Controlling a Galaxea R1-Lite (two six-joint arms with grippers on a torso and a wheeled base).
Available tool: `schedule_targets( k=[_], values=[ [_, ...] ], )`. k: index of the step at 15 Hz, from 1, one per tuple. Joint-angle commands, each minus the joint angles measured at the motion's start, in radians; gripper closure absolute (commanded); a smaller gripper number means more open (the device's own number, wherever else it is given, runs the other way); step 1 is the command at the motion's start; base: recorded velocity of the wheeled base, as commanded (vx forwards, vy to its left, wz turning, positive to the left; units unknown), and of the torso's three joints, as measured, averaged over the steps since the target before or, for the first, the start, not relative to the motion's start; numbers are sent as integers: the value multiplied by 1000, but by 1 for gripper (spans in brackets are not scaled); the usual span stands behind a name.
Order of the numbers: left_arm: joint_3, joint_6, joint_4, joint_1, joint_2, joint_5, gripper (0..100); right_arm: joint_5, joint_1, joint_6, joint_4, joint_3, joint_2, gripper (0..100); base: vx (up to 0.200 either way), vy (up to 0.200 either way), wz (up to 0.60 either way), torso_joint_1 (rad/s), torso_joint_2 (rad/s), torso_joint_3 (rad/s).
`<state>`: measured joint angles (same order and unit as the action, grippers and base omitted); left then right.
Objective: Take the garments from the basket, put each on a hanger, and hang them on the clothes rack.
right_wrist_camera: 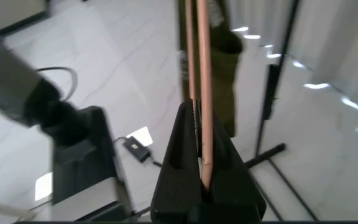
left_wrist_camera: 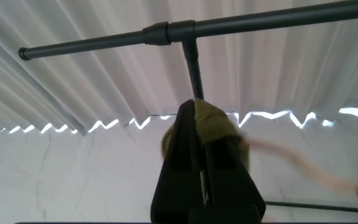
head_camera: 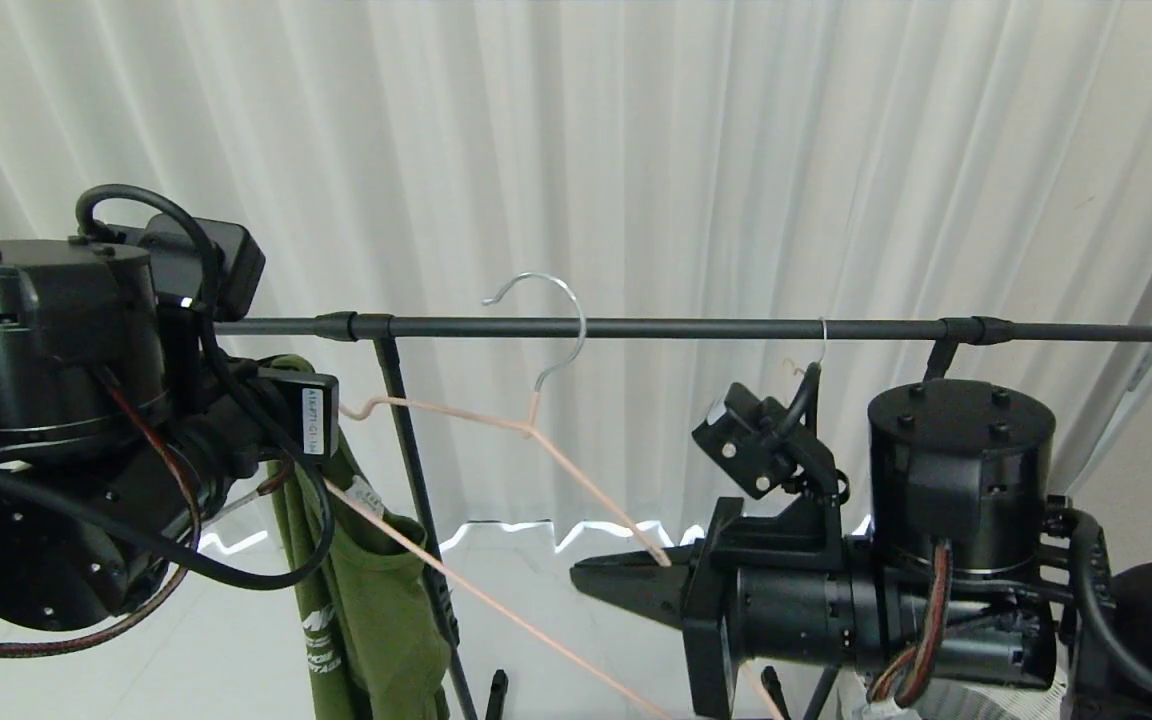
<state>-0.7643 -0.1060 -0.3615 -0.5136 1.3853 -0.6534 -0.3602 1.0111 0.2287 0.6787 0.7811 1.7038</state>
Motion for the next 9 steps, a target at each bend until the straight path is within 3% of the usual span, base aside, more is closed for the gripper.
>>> schedule_targets(
  k=[1, 4, 6, 9],
  values=[
    [-6, 2, -1, 0, 0, 0, 100, 0, 57, 8, -1, 3, 19, 100, 0, 0, 0, 0, 0, 0],
    [-1, 14, -1, 3, 0, -2, 100, 21, 54, 20, 93, -3, 57, 100, 0, 0, 0, 0, 0, 0],
    [-1, 14, -1, 17, -8, -3, 100, 84, 46, 40, 96, -3, 46, 100, 0, 0, 0, 0, 0, 0],
    [-6, 12, -1, 44, -28, -5, 100, 107, 38, 41, 96, -3, 30, 100, 0, 0, 0, 0, 0, 0]
  ],
)
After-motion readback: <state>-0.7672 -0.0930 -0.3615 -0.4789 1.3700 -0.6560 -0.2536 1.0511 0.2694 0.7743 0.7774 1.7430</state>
